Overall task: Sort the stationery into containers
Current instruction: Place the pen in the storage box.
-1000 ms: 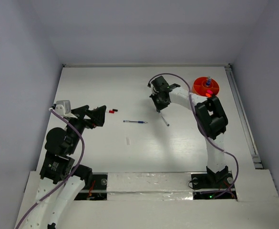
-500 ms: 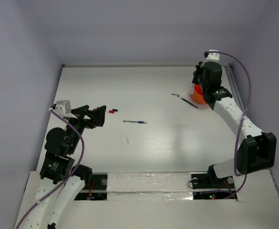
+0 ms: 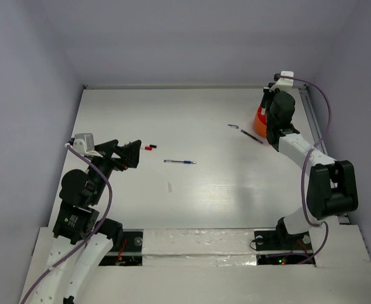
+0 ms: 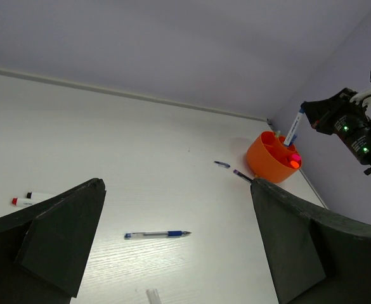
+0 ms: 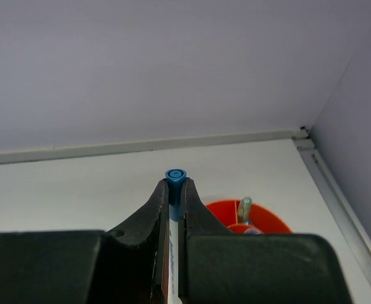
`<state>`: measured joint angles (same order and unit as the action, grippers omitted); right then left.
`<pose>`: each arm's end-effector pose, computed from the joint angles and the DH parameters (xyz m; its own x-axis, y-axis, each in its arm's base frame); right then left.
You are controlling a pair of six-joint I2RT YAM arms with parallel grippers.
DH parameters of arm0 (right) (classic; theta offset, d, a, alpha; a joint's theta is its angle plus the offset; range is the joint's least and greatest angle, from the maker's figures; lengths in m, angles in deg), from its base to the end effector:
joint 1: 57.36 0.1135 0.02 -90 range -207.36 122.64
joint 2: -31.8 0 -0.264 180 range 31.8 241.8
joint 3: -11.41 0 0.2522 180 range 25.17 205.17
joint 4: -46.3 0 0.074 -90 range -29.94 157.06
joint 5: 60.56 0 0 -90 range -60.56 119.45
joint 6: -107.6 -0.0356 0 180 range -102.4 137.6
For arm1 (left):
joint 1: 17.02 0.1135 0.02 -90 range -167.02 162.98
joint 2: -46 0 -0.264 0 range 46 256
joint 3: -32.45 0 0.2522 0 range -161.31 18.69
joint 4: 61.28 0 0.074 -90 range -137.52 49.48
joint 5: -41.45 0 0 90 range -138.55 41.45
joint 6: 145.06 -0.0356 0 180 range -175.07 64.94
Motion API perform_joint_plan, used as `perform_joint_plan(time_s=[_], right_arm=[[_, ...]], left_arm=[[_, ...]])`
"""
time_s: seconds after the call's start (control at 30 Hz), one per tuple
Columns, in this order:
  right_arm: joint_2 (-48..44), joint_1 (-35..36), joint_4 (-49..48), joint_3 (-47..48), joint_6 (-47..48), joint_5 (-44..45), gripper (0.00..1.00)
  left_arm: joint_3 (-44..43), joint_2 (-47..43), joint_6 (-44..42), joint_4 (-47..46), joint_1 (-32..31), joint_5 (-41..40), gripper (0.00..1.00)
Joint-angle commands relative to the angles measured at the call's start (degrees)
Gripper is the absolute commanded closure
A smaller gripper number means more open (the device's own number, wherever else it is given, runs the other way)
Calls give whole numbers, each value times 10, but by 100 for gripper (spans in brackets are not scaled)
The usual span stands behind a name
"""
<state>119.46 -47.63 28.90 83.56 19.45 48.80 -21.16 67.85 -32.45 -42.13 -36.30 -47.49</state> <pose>0.3566 0.0492 0.3134 0.0271 -0.0263 -0.9993 0.1681 0.9855 -0.0213 0.0907 -0.0324 0.3684 0.0568 -0.4271 -0.9024 0.3997 0.8380 -0.3715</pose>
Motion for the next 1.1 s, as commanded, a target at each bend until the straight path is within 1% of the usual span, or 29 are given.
perform_joint_plan(time_s=[0.0, 0.1, 0.43, 0.8, 1.07], right_arm=[[13, -2, -117, 1, 69, -4, 100], [37, -2, -116, 12, 99, -5, 100], [67, -2, -119, -18, 105, -19, 100], [68, -2, -131, -64, 106, 12, 100], [55, -2, -102, -75, 99, 19, 100]], left_arm=[[3, -3, 0, -29, -2, 6, 1], [2, -3, 0, -30, -2, 7, 1], [2, -9, -1, -29, -2, 5, 1], [2, -20, 0, -29, -2, 3, 1], [2, -26, 0, -28, -8, 1, 1]])
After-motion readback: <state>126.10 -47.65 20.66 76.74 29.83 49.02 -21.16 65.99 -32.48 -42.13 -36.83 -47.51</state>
